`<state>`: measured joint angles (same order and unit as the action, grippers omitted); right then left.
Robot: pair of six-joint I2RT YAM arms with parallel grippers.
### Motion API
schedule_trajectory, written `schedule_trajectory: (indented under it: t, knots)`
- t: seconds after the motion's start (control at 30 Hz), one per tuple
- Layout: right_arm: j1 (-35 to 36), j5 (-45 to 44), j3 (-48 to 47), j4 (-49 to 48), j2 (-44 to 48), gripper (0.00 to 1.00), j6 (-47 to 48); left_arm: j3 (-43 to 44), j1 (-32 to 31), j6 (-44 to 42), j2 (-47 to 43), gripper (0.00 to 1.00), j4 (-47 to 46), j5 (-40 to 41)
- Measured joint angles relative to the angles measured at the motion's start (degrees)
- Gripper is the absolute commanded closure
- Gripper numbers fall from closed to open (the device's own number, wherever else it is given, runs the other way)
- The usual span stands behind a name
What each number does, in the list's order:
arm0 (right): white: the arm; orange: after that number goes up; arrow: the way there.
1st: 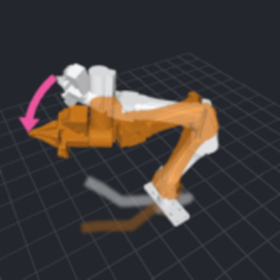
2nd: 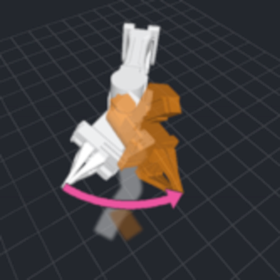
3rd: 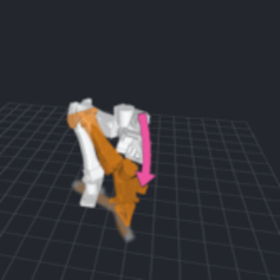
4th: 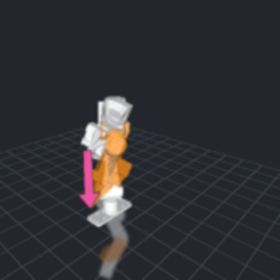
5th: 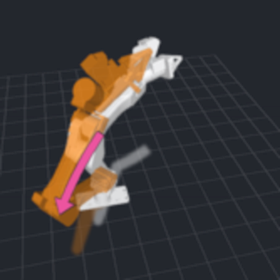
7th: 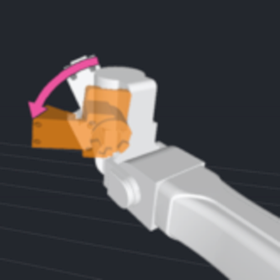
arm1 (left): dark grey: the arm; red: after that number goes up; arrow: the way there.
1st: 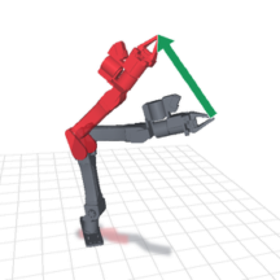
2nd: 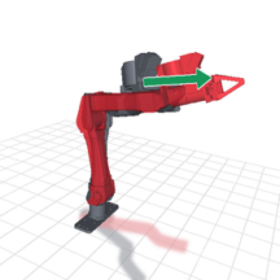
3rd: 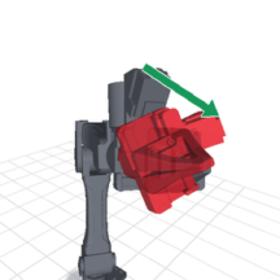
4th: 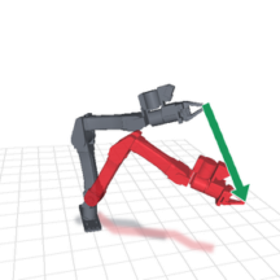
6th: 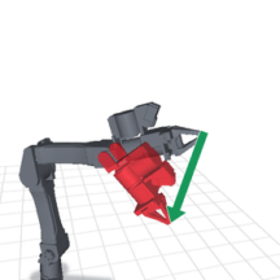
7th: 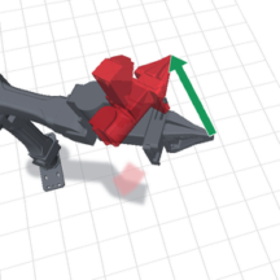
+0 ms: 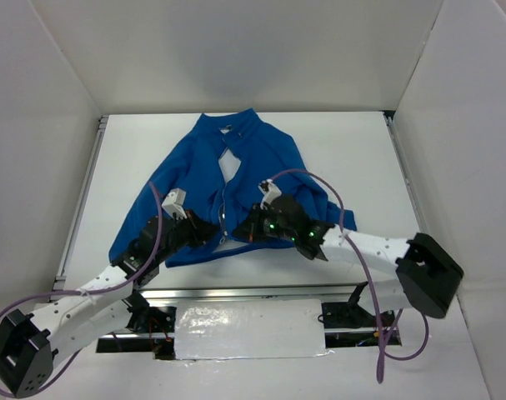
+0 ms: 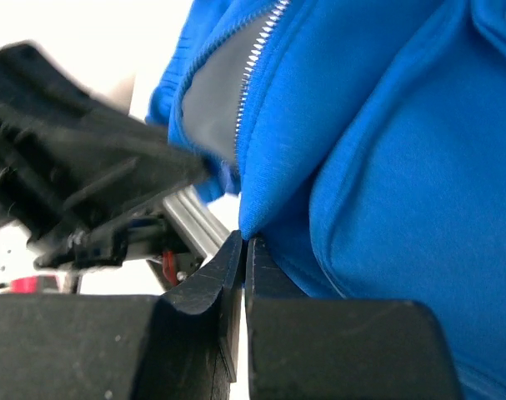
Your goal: Zip up the jacket
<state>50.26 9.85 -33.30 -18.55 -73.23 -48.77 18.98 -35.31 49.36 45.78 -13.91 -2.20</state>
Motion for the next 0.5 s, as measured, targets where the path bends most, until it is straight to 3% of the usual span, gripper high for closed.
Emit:
schedule_trajectory:
  t: [0.1, 0.17, 0.23, 0.37, 0.5]
  knots:
    - [0.28, -0.15, -9.35, 8.35, -6.43, 0.99, 2.51, 1.07, 0.0, 0.59, -0.94, 1.0, 3.45, 2.32]
    - [1.07, -0.13, -13.22, 12.07, -10.34, 0.93, 4.15, 2.4, 0.0, 0.94, -2.4, 1.0, 7.19, 5.14]
    - [2.6, 0.31, -14.43, 14.95, -13.4, 0.87, 5.49, 2.99, 0.07, 1.92, -5.11, 1.0, 10.25, 8.37]
    - [6.71, 1.84, -14.4, 20.44, -18.71, 0.66, 7.04, 2.99, 0.17, 2.8, -11.23, 1.0, 14.6, 12.11]
    - [8.66, 1.73, -14.6, 24.85, -19.76, 0.62, 8.39, 3.04, 0.26, 3.17, -13.05, 1.0, 17.33, 13.86]
